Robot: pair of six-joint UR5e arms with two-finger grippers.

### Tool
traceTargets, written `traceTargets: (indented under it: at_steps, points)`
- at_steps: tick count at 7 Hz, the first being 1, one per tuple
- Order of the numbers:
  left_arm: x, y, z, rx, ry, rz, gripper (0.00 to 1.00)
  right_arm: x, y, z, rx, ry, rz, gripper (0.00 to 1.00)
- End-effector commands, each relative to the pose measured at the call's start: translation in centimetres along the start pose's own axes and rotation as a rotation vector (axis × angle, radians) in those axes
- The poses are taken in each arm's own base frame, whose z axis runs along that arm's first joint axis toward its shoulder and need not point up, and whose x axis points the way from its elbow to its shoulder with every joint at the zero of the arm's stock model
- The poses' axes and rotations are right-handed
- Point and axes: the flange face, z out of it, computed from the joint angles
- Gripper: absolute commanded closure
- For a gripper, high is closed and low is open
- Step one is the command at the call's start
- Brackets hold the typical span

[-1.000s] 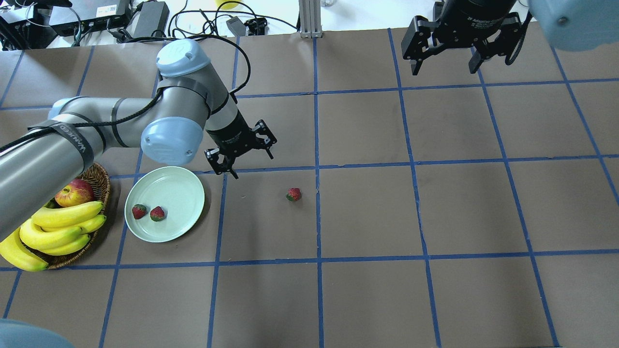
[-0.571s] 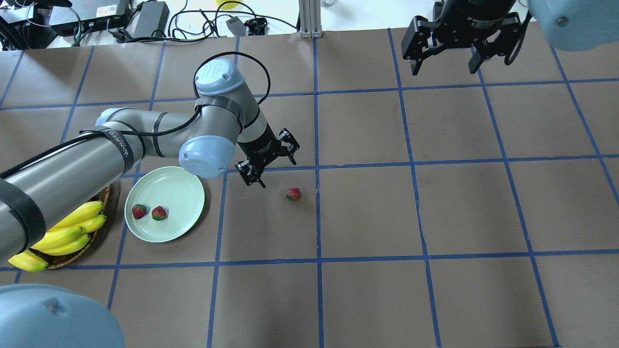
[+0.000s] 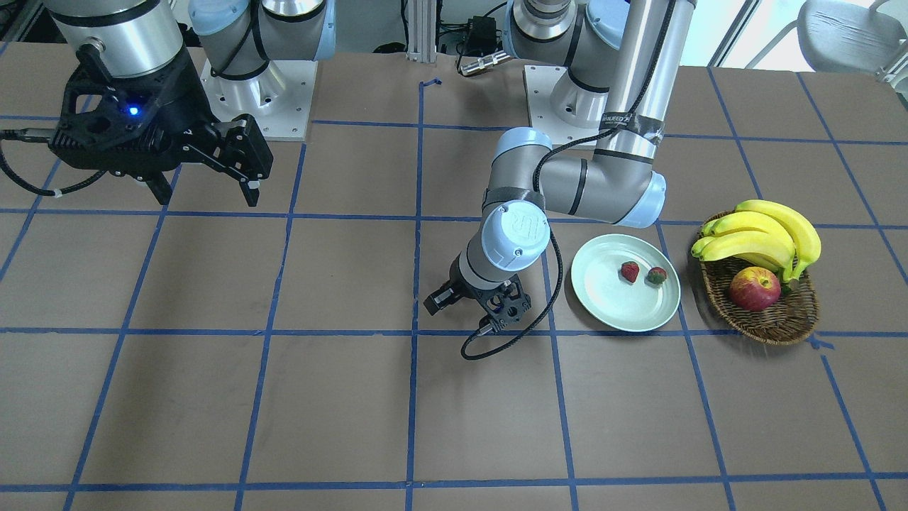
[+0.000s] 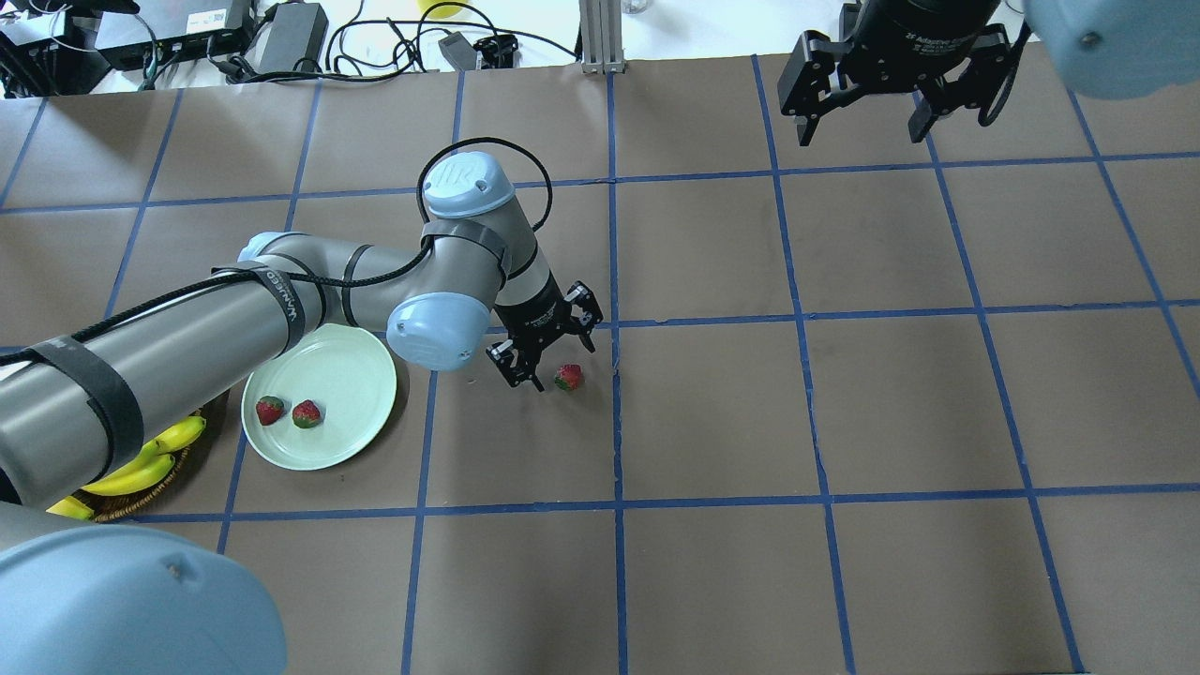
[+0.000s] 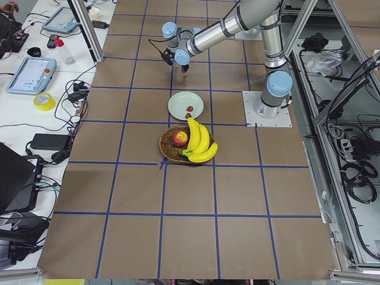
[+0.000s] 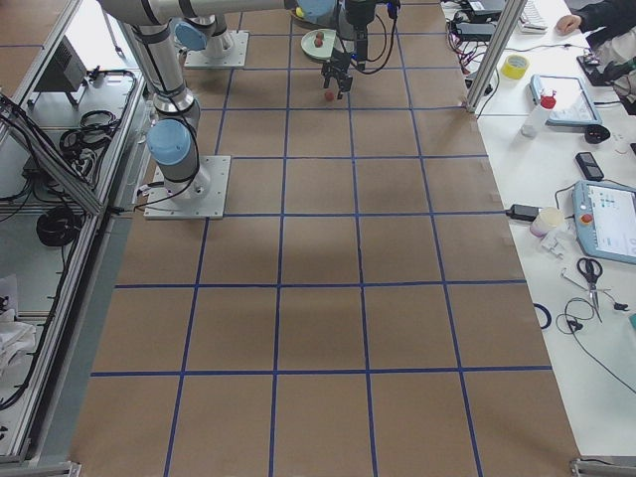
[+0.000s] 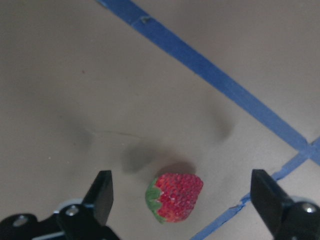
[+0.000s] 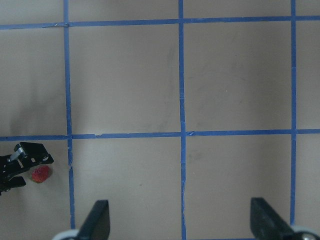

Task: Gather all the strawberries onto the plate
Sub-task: 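Reach the left gripper to the last strawberry and grasp it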

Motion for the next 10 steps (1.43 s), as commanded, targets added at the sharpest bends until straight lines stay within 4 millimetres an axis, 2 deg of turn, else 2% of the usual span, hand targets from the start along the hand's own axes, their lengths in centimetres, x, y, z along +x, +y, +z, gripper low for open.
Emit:
traceTargets:
  at_steps: [1, 4, 5, 6, 7, 8, 9, 10]
  points:
    - [-0.2, 0.3, -0.3, 0.000, -0.002, 0.012, 1.00, 0.0, 0.0, 0.0, 0.000, 0.001, 0.000, 0.00]
    - [-0.4, 0.1, -2.7, 0.053, 0.002, 0.063, 1.00, 0.0, 0.0, 0.0, 0.000, 0.001, 0.000, 0.00]
    - [-0.9, -0.3, -4.3, 0.093, -0.025, 0.102, 1.00, 0.0, 0.0, 0.0, 0.000, 0.001, 0.000, 0.00]
    - [-2.1, -1.3, -6.8, 0.097, -0.074, 0.137, 1.00, 0.0, 0.0, 0.0, -0.001, 0.001, 0.000, 0.00]
    - [-3.9, -2.0, -10.3, 0.092, -0.122, 0.204, 1.00, 0.0, 0.0, 0.0, -0.001, 0.001, 0.000, 0.00]
    - [-6.6, -3.5, -13.5, 0.061, -0.160, 0.252, 1.00, 0.0, 0.0, 0.0, -0.001, 0.001, -0.001, 0.00]
    - [-9.8, -6.1, -15.0, 0.052, -0.188, 0.299, 1.00, -0.1, 0.0, 0.0, -0.002, 0.001, -0.003, 0.00]
    - [-12.3, -9.2, -15.1, 0.025, -0.185, 0.401, 1.00, -0.1, 0.1, 0.1, -0.003, 0.001, -0.003, 0.00]
